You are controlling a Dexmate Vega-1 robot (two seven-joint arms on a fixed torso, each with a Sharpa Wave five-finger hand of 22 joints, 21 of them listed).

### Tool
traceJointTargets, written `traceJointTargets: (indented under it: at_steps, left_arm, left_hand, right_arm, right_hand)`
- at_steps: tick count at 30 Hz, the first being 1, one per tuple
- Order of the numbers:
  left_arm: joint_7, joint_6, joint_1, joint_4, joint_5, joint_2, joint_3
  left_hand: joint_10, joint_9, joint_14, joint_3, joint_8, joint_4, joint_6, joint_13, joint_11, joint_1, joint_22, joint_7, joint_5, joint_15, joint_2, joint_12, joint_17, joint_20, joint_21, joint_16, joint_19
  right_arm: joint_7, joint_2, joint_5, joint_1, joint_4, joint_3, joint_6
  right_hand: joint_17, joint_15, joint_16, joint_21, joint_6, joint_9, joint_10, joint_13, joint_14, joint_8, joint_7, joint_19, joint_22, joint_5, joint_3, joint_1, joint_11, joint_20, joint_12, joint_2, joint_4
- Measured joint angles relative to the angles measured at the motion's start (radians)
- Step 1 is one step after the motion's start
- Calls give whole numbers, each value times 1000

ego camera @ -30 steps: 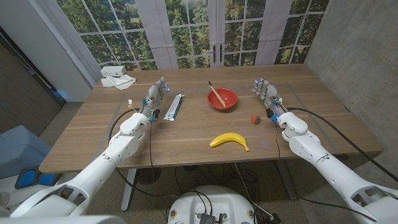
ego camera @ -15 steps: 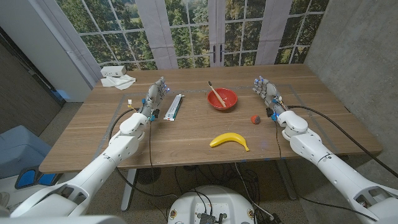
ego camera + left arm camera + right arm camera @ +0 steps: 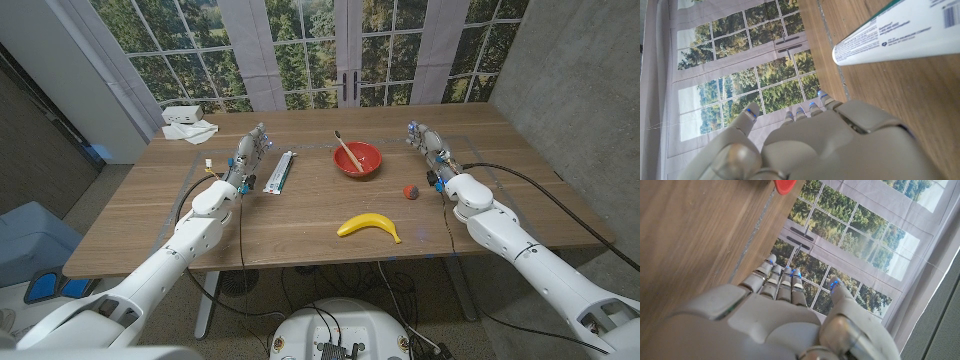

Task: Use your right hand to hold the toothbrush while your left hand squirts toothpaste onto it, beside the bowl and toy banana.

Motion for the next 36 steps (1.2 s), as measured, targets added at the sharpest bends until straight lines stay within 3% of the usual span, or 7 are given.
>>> traceJointTargets:
  at_steps: [7, 12, 20, 36]
  left_arm:
    - [-6, -4, -4, 8, -2, -3, 0]
    - [-11, -4, -8, 13, -4, -5, 0]
    - [-17, -4, -12, 19, -6, -6, 1]
    - [-20, 1, -11, 14, -9, -5, 3]
  left_hand:
    - [0, 0, 0, 0, 4, 0, 0, 0, 0, 0, 0, 0, 0, 0, 0, 0, 0, -1, -4, 0, 1]
    - [0, 0, 0, 0, 4, 0, 0, 0, 0, 0, 0, 0, 0, 0, 0, 0, 0, -4, -4, 0, 4]
    - [-4, 0, 0, 4, 4, -4, 0, 0, 4, 0, 0, 0, 0, 0, 0, 8, 0, -3, -7, 4, 15]
    - [2, 0, 0, 4, 4, -4, 0, 0, 9, 0, 0, 0, 0, 0, 0, 8, 0, -3, -11, 4, 25]
  right_arm:
    - [-36, -17, -48, 0, -37, -9, -35]
    - [-51, -26, -75, 4, -57, -15, -56]
    - [-55, -39, -107, 14, -79, -25, -78]
    - [-46, -65, -161, 30, -135, -44, -120]
  right_hand:
    - [0, 7, 7, 12, 4, 0, 4, 3, 13, 8, 3, 47, 4, 2, 4, 20, 4, 8, 0, -1, -12]
    - [0, 6, 12, 24, 14, 0, 16, 3, 32, 8, 0, 88, 4, 10, 8, 37, 5, 4, 0, -3, -32]
    - [3, 11, 20, 27, 26, 0, 34, 3, 41, 8, 0, 92, 4, 10, 10, 43, 9, 7, 7, -9, -42]
    - [13, 12, 42, 27, 59, 0, 75, 2, 83, 15, 9, 118, 8, 18, 13, 61, 21, 11, 15, 8, -54]
